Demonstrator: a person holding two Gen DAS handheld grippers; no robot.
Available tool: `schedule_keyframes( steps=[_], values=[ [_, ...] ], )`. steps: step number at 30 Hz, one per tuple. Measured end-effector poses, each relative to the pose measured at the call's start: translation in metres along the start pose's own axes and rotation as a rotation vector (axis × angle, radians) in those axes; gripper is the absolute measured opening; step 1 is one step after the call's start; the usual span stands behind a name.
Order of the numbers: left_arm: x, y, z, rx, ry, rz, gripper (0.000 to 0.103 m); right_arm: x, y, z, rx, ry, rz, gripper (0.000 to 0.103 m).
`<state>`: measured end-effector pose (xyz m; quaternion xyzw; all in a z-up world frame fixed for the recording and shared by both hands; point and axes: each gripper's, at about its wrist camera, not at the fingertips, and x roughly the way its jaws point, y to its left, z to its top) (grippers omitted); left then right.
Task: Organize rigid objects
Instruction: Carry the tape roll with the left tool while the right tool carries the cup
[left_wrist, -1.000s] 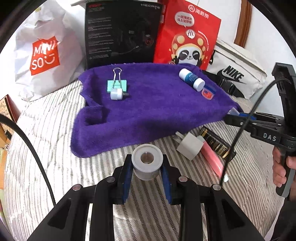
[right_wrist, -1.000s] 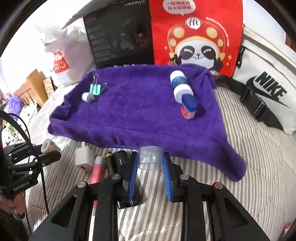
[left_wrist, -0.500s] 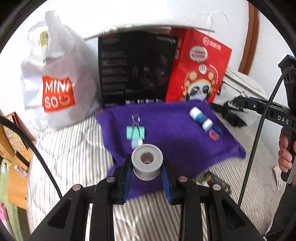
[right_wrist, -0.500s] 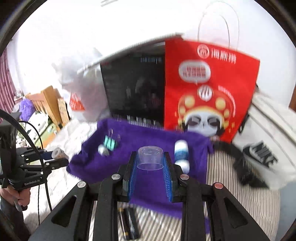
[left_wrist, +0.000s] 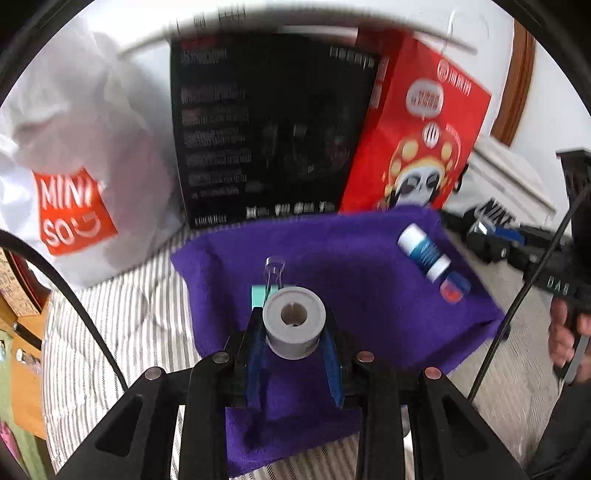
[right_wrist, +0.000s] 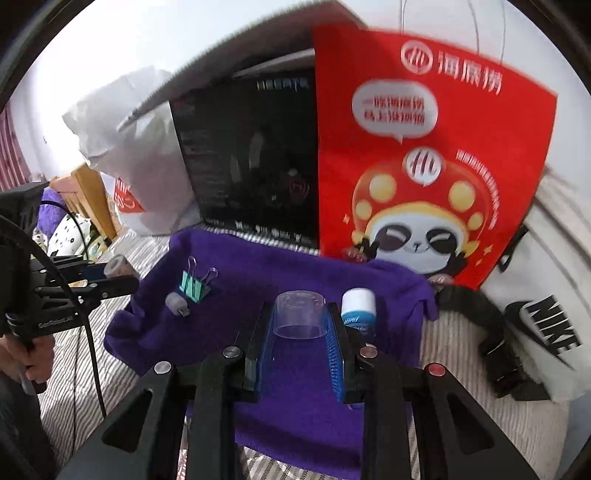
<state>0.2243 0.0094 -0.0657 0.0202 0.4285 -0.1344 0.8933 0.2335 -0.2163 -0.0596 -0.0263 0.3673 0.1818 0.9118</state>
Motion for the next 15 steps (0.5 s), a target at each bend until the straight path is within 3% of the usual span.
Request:
schedule_keyframes(
  steps=[15],
  values=[
    [0.02,0.016,-0.022,-0.013,0.036,-0.017,0.028,0.056,-0.011,-0.022,-0.003,0.147,0.015,0.027]
  ],
)
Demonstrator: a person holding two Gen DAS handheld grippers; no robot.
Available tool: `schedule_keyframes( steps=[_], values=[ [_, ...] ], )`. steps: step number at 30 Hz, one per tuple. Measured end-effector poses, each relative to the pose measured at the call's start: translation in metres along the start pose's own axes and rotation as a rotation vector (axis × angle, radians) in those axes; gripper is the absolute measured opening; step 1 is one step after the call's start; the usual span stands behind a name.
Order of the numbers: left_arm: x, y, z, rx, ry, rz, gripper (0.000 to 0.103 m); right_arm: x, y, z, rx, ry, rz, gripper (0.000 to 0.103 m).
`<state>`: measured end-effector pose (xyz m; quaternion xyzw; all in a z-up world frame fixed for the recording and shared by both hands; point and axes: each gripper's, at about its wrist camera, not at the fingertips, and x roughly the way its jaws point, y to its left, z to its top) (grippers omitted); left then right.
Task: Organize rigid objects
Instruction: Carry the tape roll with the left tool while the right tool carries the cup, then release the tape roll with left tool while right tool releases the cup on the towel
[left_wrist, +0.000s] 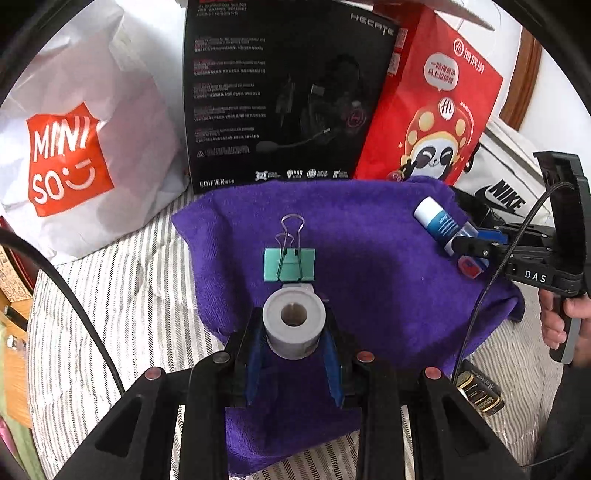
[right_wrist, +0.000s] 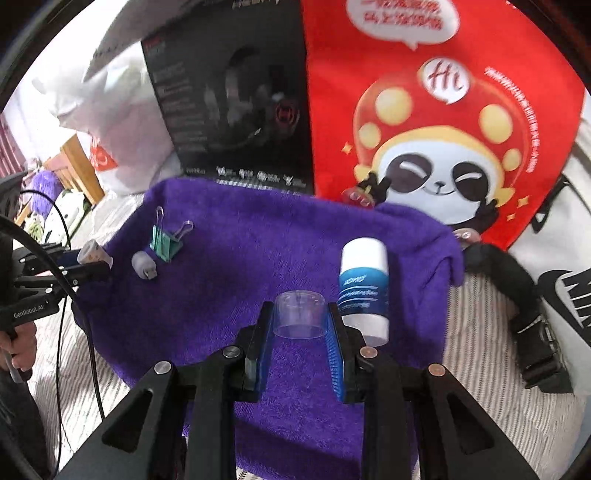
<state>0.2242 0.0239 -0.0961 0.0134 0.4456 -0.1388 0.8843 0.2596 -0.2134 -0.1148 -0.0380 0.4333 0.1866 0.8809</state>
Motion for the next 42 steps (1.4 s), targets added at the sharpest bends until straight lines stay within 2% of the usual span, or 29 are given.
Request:
schedule_keyframes(
  steps=[5,13,22,29,42],
  values=[
    [0.009,-0.005,-0.002,0.021,0.022,0.001,0.028,-0.002,0.0,-0.001,-0.011,0.001,0.008,0.027],
    [0.027,-0.006,-0.007,0.033,0.052,0.027,0.028,-0.014,-0.02,0.001,0.047,-0.023,0.001,0.027],
    [0.036,-0.014,-0.009,0.082,0.061,0.054,0.028,0.013,-0.003,-0.001,0.03,0.014,0.002,0.027],
    [0.039,-0.017,-0.01,0.111,0.056,0.071,0.028,0.029,0.004,-0.003,0.01,0.047,-0.039,0.027],
    [0.04,-0.018,-0.011,0.124,0.053,0.073,0.032,0.037,0.005,-0.002,-0.001,0.013,-0.087,0.027]
  ],
)
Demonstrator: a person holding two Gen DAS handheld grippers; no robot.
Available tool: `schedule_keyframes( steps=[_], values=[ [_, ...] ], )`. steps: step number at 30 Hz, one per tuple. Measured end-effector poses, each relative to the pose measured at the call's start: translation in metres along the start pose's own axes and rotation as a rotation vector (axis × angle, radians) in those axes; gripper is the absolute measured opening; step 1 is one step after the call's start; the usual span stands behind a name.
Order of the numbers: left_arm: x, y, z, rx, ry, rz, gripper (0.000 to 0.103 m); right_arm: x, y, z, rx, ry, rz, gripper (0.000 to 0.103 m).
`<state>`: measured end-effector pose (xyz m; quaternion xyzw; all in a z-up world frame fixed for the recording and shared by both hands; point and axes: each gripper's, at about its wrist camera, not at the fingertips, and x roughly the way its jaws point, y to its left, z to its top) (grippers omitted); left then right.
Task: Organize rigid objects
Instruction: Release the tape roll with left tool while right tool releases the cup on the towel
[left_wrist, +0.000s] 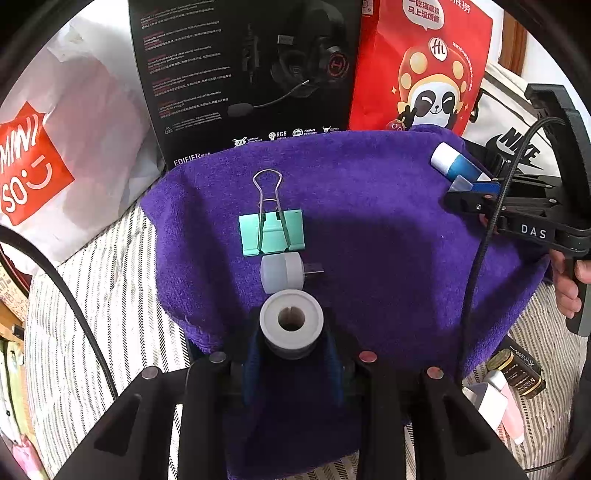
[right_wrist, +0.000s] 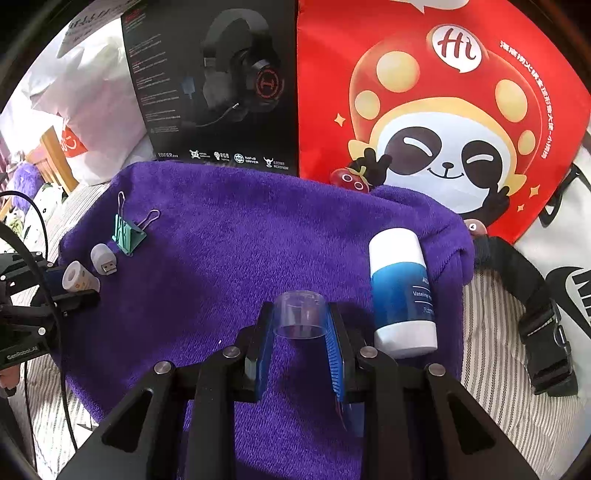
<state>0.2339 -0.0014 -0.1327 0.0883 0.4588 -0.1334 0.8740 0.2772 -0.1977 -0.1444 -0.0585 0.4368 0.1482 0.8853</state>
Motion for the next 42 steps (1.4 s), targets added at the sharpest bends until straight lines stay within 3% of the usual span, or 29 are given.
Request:
schedule_keyframes(
  steps=[22,26,31,36,42],
  values=[
    [0.0,-0.002,-0.001,0.029,0.0,0.001,0.036,0.008,0.02,0.0,-0.122,0.007,-0.042,0.027],
    [0.0,-0.001,-0.001,0.034,-0.001,0.0,0.036,0.006,0.019,-0.002,-0.127,0.012,-0.044,0.037],
    [0.001,-0.001,-0.001,0.036,-0.001,-0.004,0.037,0.003,0.014,-0.002,-0.113,0.02,-0.042,0.037],
    [0.0,-0.004,-0.001,0.035,0.007,-0.025,0.048,-0.006,0.005,0.0,-0.073,0.023,-0.014,0.039],
    [-0.011,-0.001,0.003,0.03,0.003,-0.011,0.048,-0.035,-0.003,0.006,-0.041,-0.011,-0.021,0.039]
  ],
)
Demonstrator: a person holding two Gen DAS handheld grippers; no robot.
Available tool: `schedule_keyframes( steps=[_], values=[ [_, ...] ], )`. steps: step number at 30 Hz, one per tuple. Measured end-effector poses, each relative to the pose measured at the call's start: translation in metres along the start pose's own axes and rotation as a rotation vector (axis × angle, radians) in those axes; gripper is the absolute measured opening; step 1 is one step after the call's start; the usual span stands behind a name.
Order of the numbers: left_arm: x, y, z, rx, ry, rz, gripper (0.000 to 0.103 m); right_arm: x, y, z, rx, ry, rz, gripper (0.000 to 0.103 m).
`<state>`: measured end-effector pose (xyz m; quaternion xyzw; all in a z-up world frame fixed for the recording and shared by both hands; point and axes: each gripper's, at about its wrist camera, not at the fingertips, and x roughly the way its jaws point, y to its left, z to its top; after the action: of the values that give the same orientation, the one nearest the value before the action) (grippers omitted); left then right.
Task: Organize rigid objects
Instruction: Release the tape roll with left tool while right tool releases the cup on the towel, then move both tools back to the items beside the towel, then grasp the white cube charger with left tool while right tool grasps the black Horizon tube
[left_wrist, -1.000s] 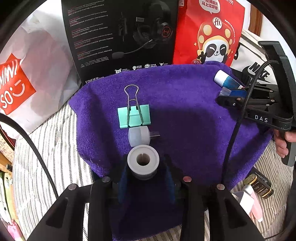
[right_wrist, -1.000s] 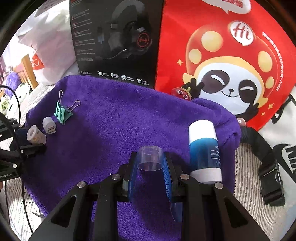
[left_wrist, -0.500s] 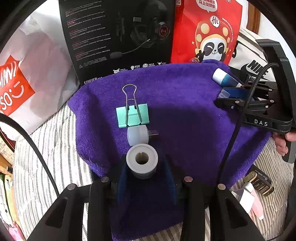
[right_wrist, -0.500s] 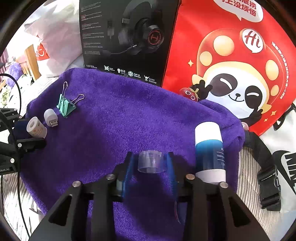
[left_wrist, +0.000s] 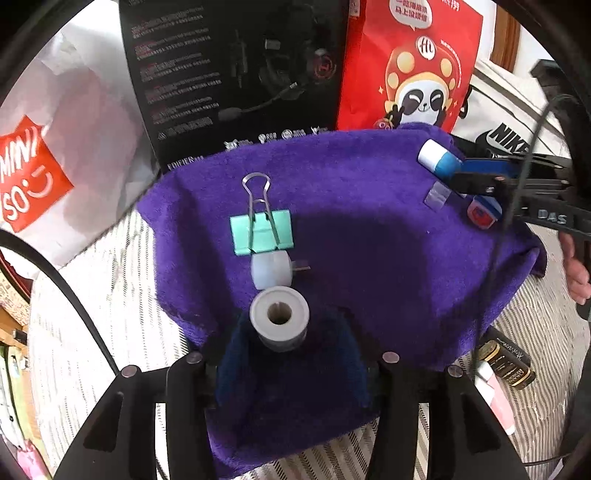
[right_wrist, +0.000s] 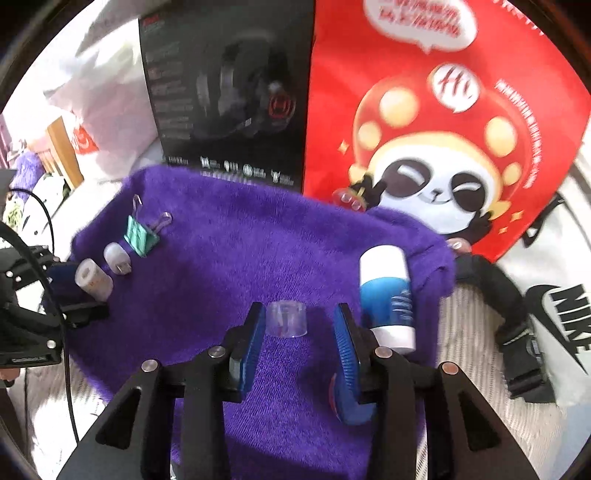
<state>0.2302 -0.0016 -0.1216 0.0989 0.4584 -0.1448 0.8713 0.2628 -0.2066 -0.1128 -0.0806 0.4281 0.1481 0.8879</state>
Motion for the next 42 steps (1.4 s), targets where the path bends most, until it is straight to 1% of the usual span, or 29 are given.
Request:
schedule_keyframes(
  steps=[2,4,7,11,13,15,17,20,24,26,28,32,34,35,39,42],
  values=[
    [-0.006,0.001,0.002,-0.012,-0.003,-0.001,0.048,-0.017,-0.001,0.001,-0.003,-0.023,-0.002,0.041],
    [-0.014,-0.001,0.003,-0.02,-0.002,-0.013,0.048,-0.032,-0.002,-0.002,0.009,-0.05,-0.006,0.046],
    [-0.032,-0.013,-0.002,0.012,-0.033,-0.027,0.048,-0.056,-0.005,-0.012,0.035,-0.078,0.014,0.047],
    [-0.056,-0.042,-0.023,0.067,-0.072,-0.071,0.052,-0.083,-0.005,-0.036,0.059,-0.096,0.017,0.047],
    [-0.059,-0.052,-0.035,0.081,-0.076,-0.103,0.052,-0.095,-0.006,-0.053,0.078,-0.104,0.02,0.047],
    [-0.058,-0.062,-0.046,0.102,-0.069,-0.134,0.055,-0.104,-0.008,-0.068,0.104,-0.103,0.032,0.047],
    [-0.055,-0.07,-0.054,0.124,-0.062,-0.147,0.057,-0.108,-0.01,-0.084,0.132,-0.099,0.032,0.047],
    [-0.044,-0.077,-0.06,0.115,-0.04,-0.172,0.057,-0.112,-0.013,-0.104,0.172,-0.086,0.031,0.048],
    [-0.026,-0.088,-0.062,0.147,-0.015,-0.124,0.057,-0.11,-0.016,-0.126,0.224,-0.064,0.046,0.048],
    [-0.019,-0.09,-0.063,0.163,-0.006,-0.084,0.057,-0.108,-0.017,-0.134,0.244,-0.049,0.055,0.048],
    [-0.016,-0.091,-0.063,0.174,-0.011,-0.064,0.057,-0.106,-0.016,-0.141,0.262,-0.037,0.065,0.048],
    [-0.008,-0.091,-0.062,0.166,-0.013,-0.082,0.056,-0.102,-0.013,-0.149,0.274,-0.024,0.07,0.048],
    [-0.005,-0.093,-0.061,0.165,-0.025,-0.092,0.046,-0.102,-0.014,-0.151,0.289,-0.024,0.079,0.048],
    [-0.006,-0.093,-0.061,0.167,-0.027,-0.097,0.044,-0.101,-0.014,-0.152,0.295,-0.024,0.083,0.048],
    [-0.013,-0.089,-0.068,0.144,-0.018,-0.112,0.044,-0.103,-0.014,-0.156,0.306,-0.024,0.086,0.048],
    [-0.016,-0.088,-0.074,0.156,-0.023,-0.096,0.044,-0.103,-0.015,-0.158,0.311,-0.026,0.089,0.048]
  ],
)
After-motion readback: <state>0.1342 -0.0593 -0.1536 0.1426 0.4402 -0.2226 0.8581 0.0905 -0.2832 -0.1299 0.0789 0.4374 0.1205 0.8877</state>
